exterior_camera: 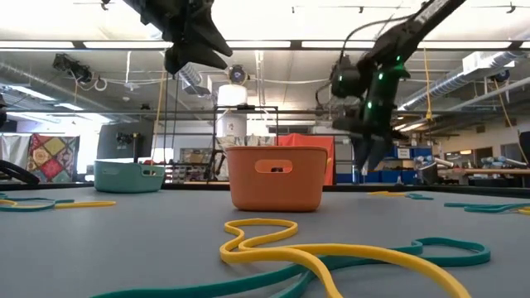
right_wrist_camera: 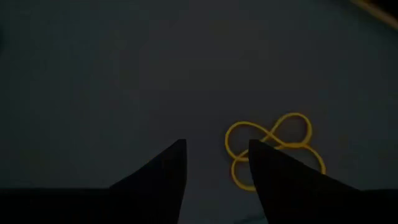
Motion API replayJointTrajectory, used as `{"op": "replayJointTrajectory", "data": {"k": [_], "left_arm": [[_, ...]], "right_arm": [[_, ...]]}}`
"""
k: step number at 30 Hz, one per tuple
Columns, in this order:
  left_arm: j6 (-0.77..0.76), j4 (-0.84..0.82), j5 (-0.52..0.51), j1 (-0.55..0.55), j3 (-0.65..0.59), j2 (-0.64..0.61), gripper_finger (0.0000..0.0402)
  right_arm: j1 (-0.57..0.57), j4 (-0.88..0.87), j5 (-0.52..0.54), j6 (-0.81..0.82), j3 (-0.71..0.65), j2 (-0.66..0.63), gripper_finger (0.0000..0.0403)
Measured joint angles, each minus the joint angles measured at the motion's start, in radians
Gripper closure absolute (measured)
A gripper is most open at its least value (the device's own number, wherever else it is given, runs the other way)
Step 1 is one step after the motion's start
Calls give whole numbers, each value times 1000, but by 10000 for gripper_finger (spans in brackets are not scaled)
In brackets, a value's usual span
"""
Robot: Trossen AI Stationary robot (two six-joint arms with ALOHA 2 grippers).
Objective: Sort rubber bands into baskets
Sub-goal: Put the top yellow rubber band into the orange bin
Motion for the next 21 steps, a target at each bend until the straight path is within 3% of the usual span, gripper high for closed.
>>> {"op": "replayJointTrajectory", "data": {"k": [4, 10, 13, 19, 21], "left_arm": [[15, -1, 0, 2, 0, 0, 250], [21, -2, -4, 4, 0, 0, 250], [35, -1, -15, 4, 0, 0, 250], [40, 0, -21, 8, 0, 0, 250], [39, 0, -21, 8, 0, 0, 250]], "right_arm": [[-15, -51, -29, -55, 0, 66, 219], [-17, -61, 10, -106, 0, 136, 233], [-25, -53, 14, -126, 4, 163, 271], [-37, -26, -7, -133, 5, 176, 386], [-37, -24, -19, -137, 3, 159, 393]]}}
